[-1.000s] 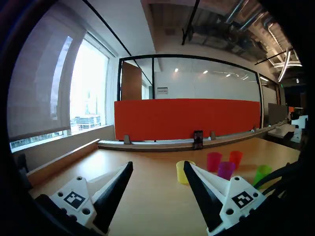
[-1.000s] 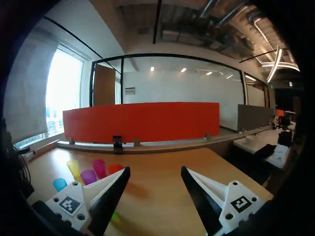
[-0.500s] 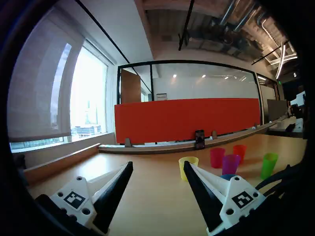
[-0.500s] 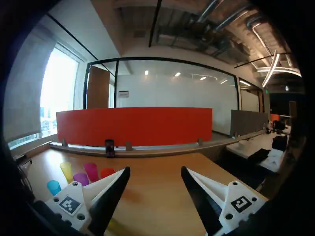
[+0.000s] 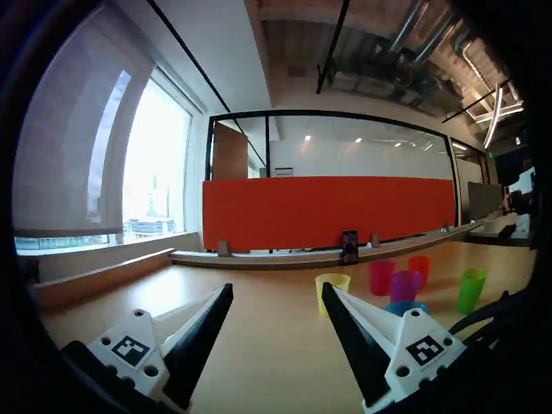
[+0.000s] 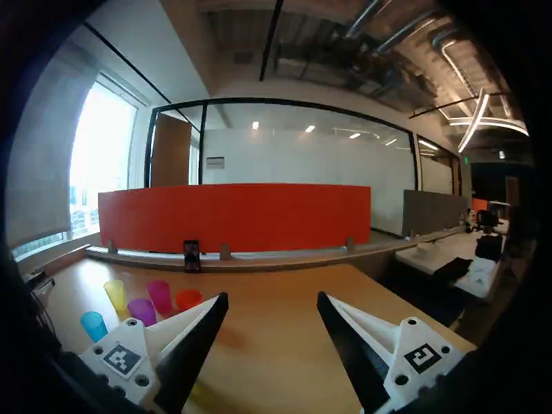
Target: Pour water
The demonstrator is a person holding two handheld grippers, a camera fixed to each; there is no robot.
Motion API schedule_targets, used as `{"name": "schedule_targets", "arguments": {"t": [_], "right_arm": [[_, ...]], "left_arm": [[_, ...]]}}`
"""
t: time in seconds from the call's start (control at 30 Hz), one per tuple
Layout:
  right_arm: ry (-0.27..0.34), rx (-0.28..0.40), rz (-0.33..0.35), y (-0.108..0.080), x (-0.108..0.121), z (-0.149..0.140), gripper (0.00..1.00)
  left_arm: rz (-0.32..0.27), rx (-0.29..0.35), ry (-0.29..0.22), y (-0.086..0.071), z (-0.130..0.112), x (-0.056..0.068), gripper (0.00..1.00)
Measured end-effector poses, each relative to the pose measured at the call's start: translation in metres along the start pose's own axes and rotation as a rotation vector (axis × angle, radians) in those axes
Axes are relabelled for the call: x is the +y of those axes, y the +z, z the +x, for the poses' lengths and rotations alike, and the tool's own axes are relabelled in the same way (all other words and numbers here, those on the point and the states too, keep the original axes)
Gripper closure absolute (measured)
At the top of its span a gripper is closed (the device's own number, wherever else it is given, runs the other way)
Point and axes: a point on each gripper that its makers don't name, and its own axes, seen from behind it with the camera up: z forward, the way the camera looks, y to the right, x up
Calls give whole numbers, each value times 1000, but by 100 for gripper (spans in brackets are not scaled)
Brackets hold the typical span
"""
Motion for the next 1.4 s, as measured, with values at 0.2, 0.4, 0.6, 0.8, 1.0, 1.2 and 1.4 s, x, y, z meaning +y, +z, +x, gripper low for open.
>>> {"name": "schedule_targets", "arguments": {"t": [0.2,0.4,0.6,0.8,1.0,1.2,1.4], "right_arm": [[-7,6,-4,0,-1,6,0],[-19,7,4,0,-5,5,0],[-22,4,8,1,-7,2,0],[-22,3,11,2,-6,2,0],[-14,5,20,2,-8,4,0],[-7,6,30,4,-11,3,0],[2,11,45,7,-16,4,0]], "left_arm": [[7,-6,-9,2,-4,-2,4],[12,-18,-17,3,-8,-4,4],[12,-26,-17,5,-11,-3,4],[19,-50,-17,7,-17,-8,5],[17,-67,-16,9,-21,-8,4],[15,-69,-17,9,-21,-7,4],[13,-69,-17,9,-21,-7,4]]}}
